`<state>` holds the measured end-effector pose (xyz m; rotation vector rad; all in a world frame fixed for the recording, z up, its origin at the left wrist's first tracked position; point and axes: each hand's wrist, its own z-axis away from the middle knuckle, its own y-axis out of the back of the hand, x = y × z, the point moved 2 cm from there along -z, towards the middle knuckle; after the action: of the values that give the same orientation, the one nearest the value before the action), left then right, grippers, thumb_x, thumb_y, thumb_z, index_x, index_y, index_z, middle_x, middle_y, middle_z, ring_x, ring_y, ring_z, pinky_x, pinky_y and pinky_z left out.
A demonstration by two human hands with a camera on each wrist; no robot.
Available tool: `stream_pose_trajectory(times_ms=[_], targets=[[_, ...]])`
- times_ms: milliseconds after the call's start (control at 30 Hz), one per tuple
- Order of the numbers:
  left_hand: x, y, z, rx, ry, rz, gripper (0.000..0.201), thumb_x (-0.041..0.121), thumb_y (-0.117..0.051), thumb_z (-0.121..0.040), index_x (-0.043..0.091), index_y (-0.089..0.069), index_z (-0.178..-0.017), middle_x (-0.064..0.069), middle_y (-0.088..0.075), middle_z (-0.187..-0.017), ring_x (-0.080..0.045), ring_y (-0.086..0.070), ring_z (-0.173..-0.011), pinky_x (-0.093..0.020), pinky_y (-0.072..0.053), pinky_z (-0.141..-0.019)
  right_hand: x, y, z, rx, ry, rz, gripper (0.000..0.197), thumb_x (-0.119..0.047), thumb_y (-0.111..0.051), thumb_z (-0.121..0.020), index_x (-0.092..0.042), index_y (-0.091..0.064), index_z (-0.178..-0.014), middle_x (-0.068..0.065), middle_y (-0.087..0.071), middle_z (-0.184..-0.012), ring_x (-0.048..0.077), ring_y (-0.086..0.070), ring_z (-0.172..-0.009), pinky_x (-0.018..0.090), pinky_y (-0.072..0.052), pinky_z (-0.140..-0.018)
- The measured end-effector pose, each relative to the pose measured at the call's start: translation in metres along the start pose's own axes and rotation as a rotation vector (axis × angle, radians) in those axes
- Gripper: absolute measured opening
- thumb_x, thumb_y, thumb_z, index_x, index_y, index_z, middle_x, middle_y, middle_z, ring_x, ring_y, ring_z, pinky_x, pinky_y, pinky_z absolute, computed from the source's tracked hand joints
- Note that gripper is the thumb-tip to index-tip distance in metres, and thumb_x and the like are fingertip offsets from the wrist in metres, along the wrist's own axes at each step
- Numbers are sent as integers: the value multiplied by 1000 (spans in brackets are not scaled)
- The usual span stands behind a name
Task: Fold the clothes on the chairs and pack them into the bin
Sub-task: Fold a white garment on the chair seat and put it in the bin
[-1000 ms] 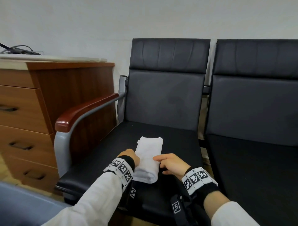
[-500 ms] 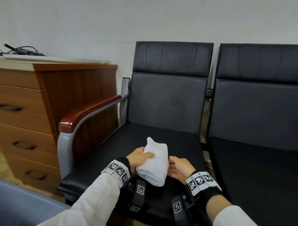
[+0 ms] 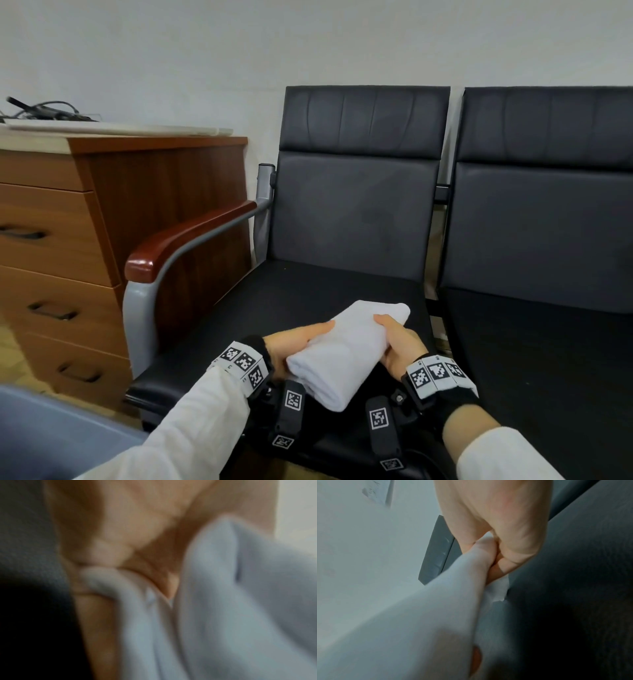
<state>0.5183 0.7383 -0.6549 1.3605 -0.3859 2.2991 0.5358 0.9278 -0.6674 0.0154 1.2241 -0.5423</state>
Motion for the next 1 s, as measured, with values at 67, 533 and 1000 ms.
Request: stream_pose_trajectory(times_ms=[67,533,1000], targets=[[-4,0,5,-55,32,-76,27,37,-54,-92,12,-63,-91,1,-73,-72,-11,-67,-71,-23,-54,-66,-4,4,-4,70,60,26,43,-21,-61,-90,4,-54,-124,23,-63,-113,33,-64,-96,38,-54,-75],[3,70,57,498,-345,27,32,25,-52,-95,8,-52,-122,-10,-65,-112,-25,-63,-101,-38,-51,-84,-23,-11,18,-326,145,65,61,-18,-78,-69,-11,-54,-125,12,-68,-112,28,-67,-98,37,-55,-71],[-105,239,253,1059,-135,-183,31,32,-45,-98,6,-48,-116,-16,-59,-111,-30,-58,-102,-44,-48,-89,61,-246,121,-613,758,832,41,-16,-56,-91,-27,-40,-127,-1,-54,-112,20,-55,-100,31,-44,-79]])
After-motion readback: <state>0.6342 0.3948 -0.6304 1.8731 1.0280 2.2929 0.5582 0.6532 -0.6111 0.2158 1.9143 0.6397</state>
